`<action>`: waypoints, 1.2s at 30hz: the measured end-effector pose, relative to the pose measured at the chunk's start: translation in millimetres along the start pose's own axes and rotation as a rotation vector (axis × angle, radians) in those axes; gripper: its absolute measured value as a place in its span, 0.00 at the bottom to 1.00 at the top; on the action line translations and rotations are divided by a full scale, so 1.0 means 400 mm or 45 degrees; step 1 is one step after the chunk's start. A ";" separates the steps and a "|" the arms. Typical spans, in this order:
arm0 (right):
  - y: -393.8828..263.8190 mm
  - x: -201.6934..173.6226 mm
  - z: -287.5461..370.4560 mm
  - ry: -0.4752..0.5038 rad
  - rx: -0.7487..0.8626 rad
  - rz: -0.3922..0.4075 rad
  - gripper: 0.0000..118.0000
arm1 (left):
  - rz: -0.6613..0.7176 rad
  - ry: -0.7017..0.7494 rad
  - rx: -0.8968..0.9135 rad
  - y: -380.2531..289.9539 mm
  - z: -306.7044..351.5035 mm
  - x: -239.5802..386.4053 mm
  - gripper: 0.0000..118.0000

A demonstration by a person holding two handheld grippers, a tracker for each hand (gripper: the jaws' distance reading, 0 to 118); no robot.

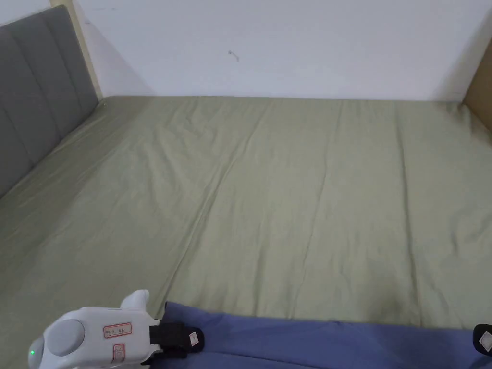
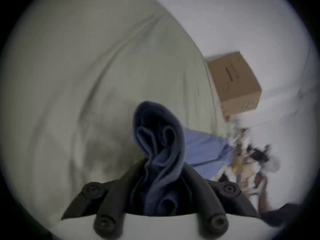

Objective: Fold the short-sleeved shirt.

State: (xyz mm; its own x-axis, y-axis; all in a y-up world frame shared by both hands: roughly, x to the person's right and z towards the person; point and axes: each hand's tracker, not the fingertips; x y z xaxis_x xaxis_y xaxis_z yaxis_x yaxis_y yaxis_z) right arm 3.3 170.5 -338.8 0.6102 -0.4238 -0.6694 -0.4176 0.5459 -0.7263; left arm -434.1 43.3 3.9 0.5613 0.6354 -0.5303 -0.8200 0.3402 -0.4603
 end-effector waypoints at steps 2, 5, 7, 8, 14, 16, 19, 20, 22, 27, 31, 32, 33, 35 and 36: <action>-0.002 0.010 0.010 0.007 0.019 0.008 0.00 | -0.233 0.303 0.080 -0.015 0.067 0.087 0.04; -0.007 0.024 0.024 0.043 0.061 0.011 0.00 | -0.384 0.797 0.222 -0.037 0.113 0.131 0.04; -0.017 0.037 0.028 0.097 0.097 -0.006 0.00 | -0.391 0.862 0.208 -0.050 0.117 0.150 0.04; -0.020 0.044 0.031 0.109 0.108 -0.019 0.00 | -0.356 0.768 0.190 -0.054 0.118 0.165 0.04; -0.042 0.087 0.031 0.157 0.119 -0.169 0.00 | -0.232 0.191 0.042 -0.067 0.011 0.327 0.05; -0.052 0.100 0.040 0.178 0.121 -0.197 0.00 | -0.281 0.170 -0.010 -0.069 -0.059 0.380 0.10; -0.067 0.103 0.055 0.157 0.124 -0.177 0.00 | -0.307 0.089 -0.109 -0.073 -0.172 0.453 0.48; -0.071 0.104 0.061 0.136 0.122 -0.157 0.00 | -0.278 0.048 -0.139 -0.077 -0.203 0.469 0.66; -0.075 0.103 0.071 0.115 0.118 -0.125 0.00 | -0.219 -0.047 -0.205 -0.088 -0.253 0.495 0.77; -0.078 0.108 0.094 0.100 0.135 -0.093 0.00 | -0.277 -0.075 -0.194 -0.102 -0.250 0.527 0.77; -0.073 0.120 0.093 0.109 0.149 -0.115 0.00 | -0.348 0.125 -0.083 -0.093 -0.185 0.507 0.70; -0.072 0.123 0.092 0.111 0.151 -0.121 0.00 | -0.344 0.165 -0.043 -0.090 -0.171 0.496 0.49; -0.071 0.126 0.092 0.110 0.153 -0.125 0.00 | -0.332 0.193 -0.023 -0.087 -0.163 0.484 0.23; -0.071 0.128 0.089 0.110 0.157 -0.135 0.00 | -0.283 0.181 -0.002 -0.085 -0.158 0.462 0.00; -0.070 0.131 0.088 0.111 0.156 -0.140 0.00 | -0.247 0.122 -0.044 -0.081 -0.168 0.453 0.00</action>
State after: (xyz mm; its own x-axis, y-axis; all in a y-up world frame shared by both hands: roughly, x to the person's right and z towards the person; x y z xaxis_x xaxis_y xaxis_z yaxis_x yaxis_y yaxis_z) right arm 71.0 158.4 -348.0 0.5850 -0.5436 -0.6020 -0.2633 0.5747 -0.7748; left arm -298.4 100.7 -125.1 0.7175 0.4912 -0.4938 -0.6922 0.4247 -0.5835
